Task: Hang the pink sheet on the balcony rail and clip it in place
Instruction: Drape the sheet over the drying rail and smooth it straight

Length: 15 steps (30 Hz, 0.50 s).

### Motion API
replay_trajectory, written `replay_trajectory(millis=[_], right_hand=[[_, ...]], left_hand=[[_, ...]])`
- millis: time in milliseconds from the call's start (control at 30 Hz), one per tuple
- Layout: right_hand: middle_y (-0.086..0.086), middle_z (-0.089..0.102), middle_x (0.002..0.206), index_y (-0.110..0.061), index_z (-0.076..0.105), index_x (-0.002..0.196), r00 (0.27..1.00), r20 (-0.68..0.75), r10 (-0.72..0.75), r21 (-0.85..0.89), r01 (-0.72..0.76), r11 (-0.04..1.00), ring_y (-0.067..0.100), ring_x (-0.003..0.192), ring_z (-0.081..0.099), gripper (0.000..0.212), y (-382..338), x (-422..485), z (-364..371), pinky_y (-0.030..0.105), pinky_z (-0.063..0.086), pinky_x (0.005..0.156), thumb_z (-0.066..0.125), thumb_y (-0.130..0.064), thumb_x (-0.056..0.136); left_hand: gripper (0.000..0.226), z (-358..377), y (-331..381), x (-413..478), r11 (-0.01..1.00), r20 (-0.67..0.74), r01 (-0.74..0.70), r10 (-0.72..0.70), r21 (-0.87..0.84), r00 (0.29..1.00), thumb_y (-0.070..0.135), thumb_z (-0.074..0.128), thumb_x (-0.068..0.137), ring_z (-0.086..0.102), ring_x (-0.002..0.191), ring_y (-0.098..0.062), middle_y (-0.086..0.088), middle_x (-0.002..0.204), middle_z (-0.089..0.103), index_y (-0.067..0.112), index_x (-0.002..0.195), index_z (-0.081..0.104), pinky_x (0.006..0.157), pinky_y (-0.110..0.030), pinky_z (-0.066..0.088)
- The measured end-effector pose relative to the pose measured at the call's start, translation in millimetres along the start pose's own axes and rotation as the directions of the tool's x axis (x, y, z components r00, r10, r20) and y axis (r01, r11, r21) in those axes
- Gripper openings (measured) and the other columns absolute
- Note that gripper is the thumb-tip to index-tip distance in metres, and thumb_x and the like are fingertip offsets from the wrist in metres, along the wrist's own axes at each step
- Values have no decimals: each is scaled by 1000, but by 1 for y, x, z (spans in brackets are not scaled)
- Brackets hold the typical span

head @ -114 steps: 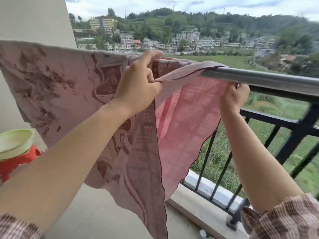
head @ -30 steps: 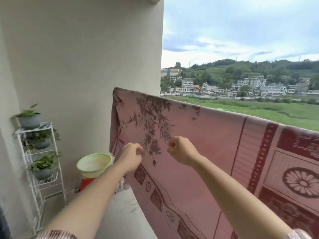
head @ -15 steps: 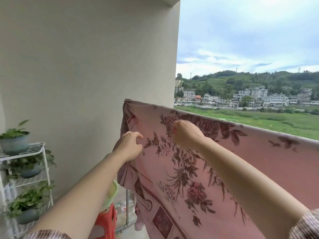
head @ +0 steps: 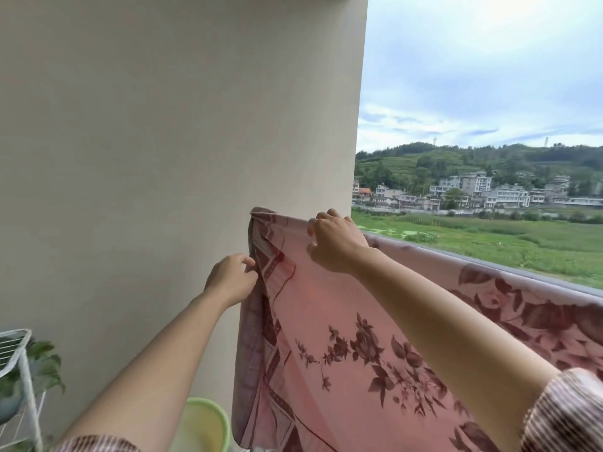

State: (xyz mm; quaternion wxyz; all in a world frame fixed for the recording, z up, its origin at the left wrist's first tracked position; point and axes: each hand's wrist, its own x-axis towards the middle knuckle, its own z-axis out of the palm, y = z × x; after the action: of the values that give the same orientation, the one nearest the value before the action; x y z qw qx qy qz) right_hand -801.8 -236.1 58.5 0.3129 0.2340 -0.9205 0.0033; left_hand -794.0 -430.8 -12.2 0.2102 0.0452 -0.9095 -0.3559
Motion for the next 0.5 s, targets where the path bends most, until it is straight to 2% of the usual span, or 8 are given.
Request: replay_trajectory(millis=[100, 233, 333, 367, 433, 500], right_hand=[[7, 58, 119, -9, 61, 115, 1000, 16, 4, -46, -3, 999, 23, 118, 44, 32, -10, 50, 39, 39, 37, 95, 52, -23, 88], [6, 58, 115, -11, 59, 112, 999, 9, 49, -85, -48, 995, 22, 114, 46, 28, -23, 117, 84, 39, 38, 94, 51, -24, 89], [5, 60, 112, -12, 60, 111, 990, 23, 141, -61, -139, 988, 21, 112, 48, 25, -32, 174, 114, 40, 41, 94, 48, -27, 95], [5, 60, 112, -12, 60, 113, 984, 47, 171, -67, -168, 984, 22, 112, 49, 26, -37, 196, 124, 41, 41, 94, 47, -27, 96], [7, 61, 113, -11, 60, 115, 973, 75, 219, -77, -214, 974, 23, 113, 50, 27, -43, 225, 137, 42, 41, 93, 44, -24, 97], [8, 62, 113, -10, 60, 112, 959, 93, 269, -93, -260, 961, 25, 111, 52, 27, -45, 255, 151, 43, 43, 93, 44, -25, 97]], left_hand=[[33, 7, -30, 65, 999, 19, -18, 19, -40, 1000, 16, 52, 87, 55, 108, -20, -8, 127, 58, 17, 120, 59, 80, -25, 37], [36, 18, -70, 155, 993, 56, -48, 55, -107, 997, 19, 50, 89, 52, 119, -23, -8, 131, 55, 15, 124, 57, 90, -29, 39], [36, 25, -99, 224, 986, 170, -39, 66, -162, 983, 18, 47, 92, 52, 119, -23, -6, 129, 56, 14, 126, 56, 94, -29, 39], [32, 25, -109, 249, 983, 233, -32, 75, -183, 970, 17, 46, 92, 53, 114, -24, -6, 122, 58, 15, 122, 59, 92, -29, 40], [18, 26, -120, 283, 973, 329, -34, 110, -228, 938, 14, 44, 93, 52, 94, -21, -6, 100, 56, 22, 101, 58, 80, -28, 39], [14, 27, -128, 318, 952, 370, -4, 122, -305, 921, 13, 44, 93, 49, 88, -20, -4, 93, 54, 21, 90, 56, 74, -27, 38]])
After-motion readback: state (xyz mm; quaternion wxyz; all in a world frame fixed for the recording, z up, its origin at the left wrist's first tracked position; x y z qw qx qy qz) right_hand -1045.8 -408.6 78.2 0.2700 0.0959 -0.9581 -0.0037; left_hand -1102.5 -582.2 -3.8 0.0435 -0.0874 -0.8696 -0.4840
